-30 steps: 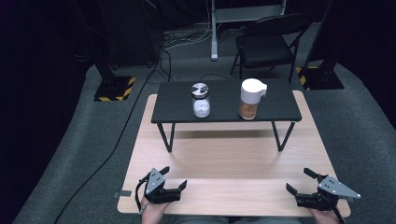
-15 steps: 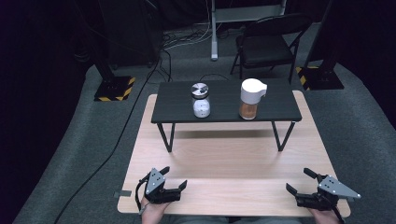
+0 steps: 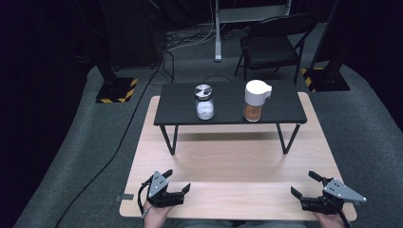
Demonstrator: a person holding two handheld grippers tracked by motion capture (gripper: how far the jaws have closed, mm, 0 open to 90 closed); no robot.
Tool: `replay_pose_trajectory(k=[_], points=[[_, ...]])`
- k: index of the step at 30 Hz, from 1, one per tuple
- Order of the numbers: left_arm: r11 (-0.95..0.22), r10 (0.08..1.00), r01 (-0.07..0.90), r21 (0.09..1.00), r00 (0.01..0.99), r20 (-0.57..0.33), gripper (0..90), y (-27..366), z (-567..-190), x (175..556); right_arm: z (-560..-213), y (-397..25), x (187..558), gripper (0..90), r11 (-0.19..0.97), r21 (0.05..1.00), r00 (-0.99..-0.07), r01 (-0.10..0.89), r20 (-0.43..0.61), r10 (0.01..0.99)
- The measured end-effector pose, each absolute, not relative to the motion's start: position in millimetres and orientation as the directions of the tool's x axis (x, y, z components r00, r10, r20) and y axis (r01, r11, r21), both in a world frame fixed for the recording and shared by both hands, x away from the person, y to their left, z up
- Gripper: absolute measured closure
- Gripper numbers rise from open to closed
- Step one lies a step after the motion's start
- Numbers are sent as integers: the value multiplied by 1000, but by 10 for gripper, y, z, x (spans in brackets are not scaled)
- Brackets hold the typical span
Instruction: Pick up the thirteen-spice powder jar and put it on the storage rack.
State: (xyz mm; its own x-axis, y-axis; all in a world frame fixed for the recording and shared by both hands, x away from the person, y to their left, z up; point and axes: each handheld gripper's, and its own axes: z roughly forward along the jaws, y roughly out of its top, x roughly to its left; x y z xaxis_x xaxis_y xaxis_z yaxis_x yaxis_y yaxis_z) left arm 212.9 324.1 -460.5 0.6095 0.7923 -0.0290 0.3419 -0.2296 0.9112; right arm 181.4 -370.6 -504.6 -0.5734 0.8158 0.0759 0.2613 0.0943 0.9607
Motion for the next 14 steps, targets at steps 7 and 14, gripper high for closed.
replay_pose_trajectory(k=[7, 14], points=[[-232, 791, 341, 911, 611, -27, 107, 3242, -4604, 2132, -5046, -3705, 1815, 32, 95, 960, -574, 262, 76, 816], [-230, 792, 343, 911, 609, -30, 107, 3242, -4606, 2131, -5047, -3705, 1818, 32, 95, 960, -574, 263, 77, 815]])
